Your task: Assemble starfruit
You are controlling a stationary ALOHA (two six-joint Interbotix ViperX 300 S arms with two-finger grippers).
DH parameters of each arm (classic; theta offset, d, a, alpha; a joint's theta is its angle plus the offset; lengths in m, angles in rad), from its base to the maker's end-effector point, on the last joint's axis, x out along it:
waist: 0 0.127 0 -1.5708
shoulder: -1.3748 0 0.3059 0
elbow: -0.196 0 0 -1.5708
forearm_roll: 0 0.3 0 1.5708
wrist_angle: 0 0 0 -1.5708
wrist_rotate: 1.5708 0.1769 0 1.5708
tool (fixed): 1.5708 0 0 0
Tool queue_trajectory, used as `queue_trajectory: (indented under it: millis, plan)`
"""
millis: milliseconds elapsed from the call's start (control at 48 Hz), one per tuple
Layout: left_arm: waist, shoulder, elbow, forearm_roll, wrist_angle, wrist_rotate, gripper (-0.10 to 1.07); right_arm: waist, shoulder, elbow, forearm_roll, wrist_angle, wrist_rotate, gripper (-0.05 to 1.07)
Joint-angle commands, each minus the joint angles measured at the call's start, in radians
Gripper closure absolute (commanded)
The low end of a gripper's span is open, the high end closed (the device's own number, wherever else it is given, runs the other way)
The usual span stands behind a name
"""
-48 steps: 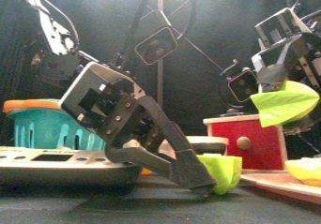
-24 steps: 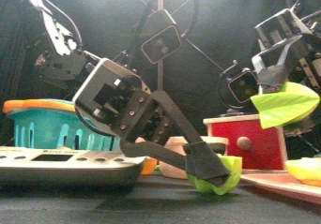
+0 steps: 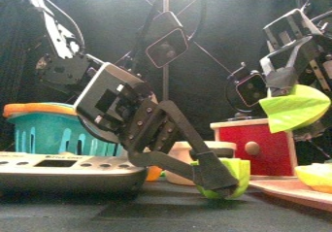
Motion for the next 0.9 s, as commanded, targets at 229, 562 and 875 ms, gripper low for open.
queue_trajectory:
  millis: [229,562,875]
  plan:
    - [0.005,-0.141,-0.006,0.055,0.229,0.005,0.27,0.018,-0.015,-0.057,-0.002,-0.041,-0.002,0.38]
    - [0.017,-0.249,0.006,0.314,0.348,0.025,0.28,-0.011,0.015,-0.11,0.009,-0.176,0.002,0.39]
    - [0.006,-0.327,-0.054,0.474,0.632,0.043,0.28,-0.103,0.078,-0.181,0.1,-0.287,0.015,0.39]
